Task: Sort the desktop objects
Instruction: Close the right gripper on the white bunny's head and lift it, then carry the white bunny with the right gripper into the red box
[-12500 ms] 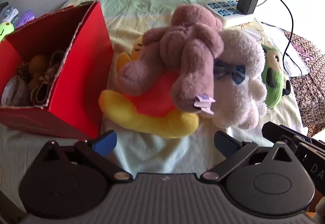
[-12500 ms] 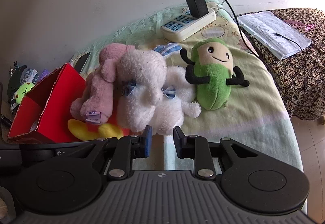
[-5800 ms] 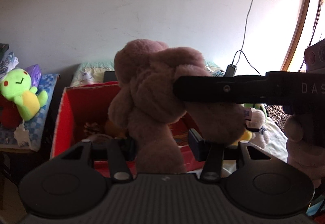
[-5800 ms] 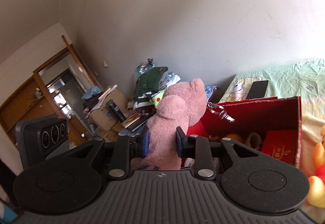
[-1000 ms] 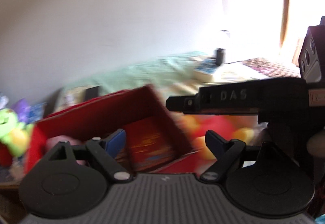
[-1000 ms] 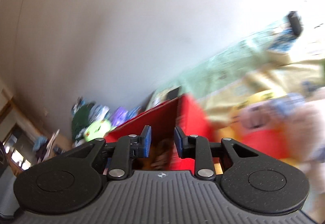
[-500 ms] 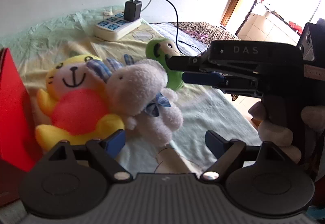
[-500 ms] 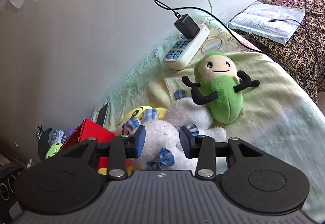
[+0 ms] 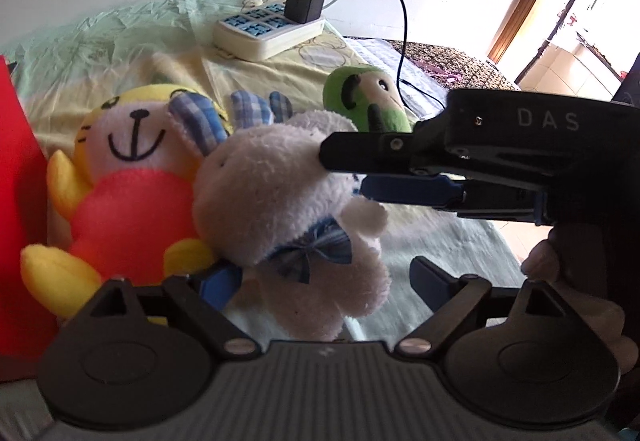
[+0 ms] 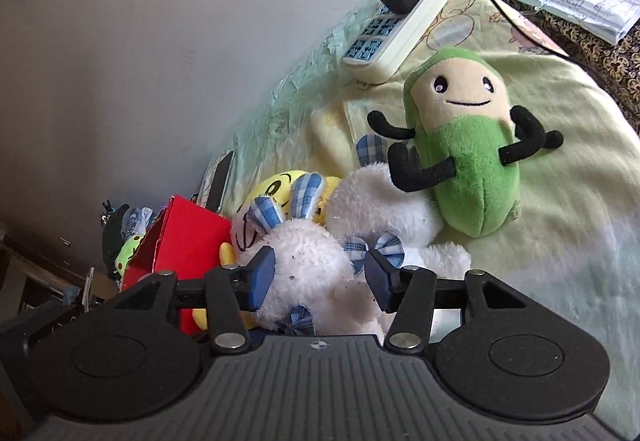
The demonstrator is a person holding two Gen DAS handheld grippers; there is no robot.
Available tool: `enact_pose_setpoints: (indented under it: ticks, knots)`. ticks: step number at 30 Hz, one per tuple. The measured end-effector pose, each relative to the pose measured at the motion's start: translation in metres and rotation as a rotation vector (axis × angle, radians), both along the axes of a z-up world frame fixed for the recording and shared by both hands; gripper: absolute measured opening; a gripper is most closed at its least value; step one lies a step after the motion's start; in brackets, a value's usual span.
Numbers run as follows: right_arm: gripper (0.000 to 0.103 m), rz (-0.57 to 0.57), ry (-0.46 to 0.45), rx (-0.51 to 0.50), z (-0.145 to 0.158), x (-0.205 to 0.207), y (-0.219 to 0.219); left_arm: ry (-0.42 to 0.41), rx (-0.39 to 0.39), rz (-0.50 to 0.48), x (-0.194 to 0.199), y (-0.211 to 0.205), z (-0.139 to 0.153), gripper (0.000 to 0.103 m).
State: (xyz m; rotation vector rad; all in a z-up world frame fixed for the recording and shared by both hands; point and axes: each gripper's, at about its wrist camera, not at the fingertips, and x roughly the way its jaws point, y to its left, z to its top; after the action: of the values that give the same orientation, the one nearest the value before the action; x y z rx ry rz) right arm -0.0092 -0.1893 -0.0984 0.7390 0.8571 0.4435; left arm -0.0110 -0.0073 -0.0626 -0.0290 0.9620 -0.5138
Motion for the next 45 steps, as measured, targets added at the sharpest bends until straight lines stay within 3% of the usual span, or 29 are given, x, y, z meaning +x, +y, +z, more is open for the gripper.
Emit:
enact_pose_setpoints:
  ticks: [3,8,13,18,22,28,36,45]
  knots:
    - [0.055,0.059,-0.003,0.016,-0.001,0.007,0.007,0.002,0.001,0.006,0.001,0.0,-0.002,0.091]
    - [0.066,0.138,0.054,0.077,-0.013,0.02,0.014,0.002,0.02,0.005,0.003,0.001,-0.005,0.082]
    - [0.061,0.17,0.053,0.125,-0.016,0.014,0.01,-0.009,0.036,-0.014,-0.002,-0.004,-0.004,0.082]
    - [0.061,0.149,0.021,0.172,-0.008,-0.007,-0.006,-0.08,0.071,-0.066,-0.019,-0.015,0.01,0.081]
    - [0.061,0.109,0.014,0.177,-0.004,-0.018,-0.014,-0.093,0.055,-0.104,-0.027,-0.017,0.014,0.081]
    - [0.061,0.045,-0.064,0.189,0.017,-0.037,-0.012,-0.185,0.029,-0.155,-0.044,-0.009,0.035,0.081]
    - [0.061,-0.008,-0.115,0.315,0.044,-0.048,0.03,-0.293,-0.033,-0.158,-0.059,0.042,0.077,0.081]
    - [0.062,0.087,-0.157,0.413,0.079,-0.014,0.123,-0.417,-0.024,-0.034,-0.061,0.135,0.115,0.081]
